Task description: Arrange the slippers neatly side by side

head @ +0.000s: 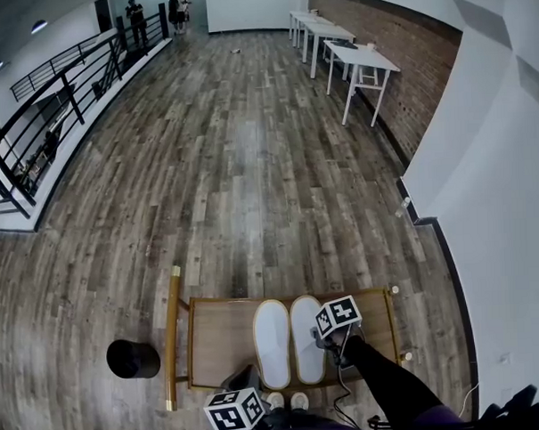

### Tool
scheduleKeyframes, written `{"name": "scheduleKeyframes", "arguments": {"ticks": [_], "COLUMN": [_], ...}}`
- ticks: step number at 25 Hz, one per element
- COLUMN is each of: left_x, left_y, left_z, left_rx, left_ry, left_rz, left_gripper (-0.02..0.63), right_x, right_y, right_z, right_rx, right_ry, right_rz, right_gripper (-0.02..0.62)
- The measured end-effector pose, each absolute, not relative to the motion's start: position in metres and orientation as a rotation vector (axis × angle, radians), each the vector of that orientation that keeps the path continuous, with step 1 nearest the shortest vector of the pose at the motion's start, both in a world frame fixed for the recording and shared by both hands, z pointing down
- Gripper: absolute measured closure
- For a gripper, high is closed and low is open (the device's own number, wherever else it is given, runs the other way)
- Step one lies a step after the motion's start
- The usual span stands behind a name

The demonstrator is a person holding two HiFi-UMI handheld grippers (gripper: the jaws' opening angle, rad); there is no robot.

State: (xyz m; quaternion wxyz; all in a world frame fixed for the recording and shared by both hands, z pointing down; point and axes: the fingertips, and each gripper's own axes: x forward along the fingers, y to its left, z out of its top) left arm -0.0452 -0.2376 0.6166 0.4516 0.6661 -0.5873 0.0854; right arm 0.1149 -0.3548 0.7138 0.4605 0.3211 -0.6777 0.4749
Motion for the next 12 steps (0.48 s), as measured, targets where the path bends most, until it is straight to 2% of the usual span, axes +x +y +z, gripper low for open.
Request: {"name": "scheduleKeyframes", "arguments": {"ticks": [12], "left_x": [-0.0402], "left_y": [-0.2421], "left_z": [0.6145], "left_rx": [1.685], "left_ry": [-1.433], "left_rz": [0.187], "left_gripper": [0.606], "right_x": [0.1119], "right_y": [-0.3521], "right_z": [0.7122], "right_rx": [0.719], "right_ry": [-1.698], "right_rz": [1.22], "right_gripper": [0.572]}}
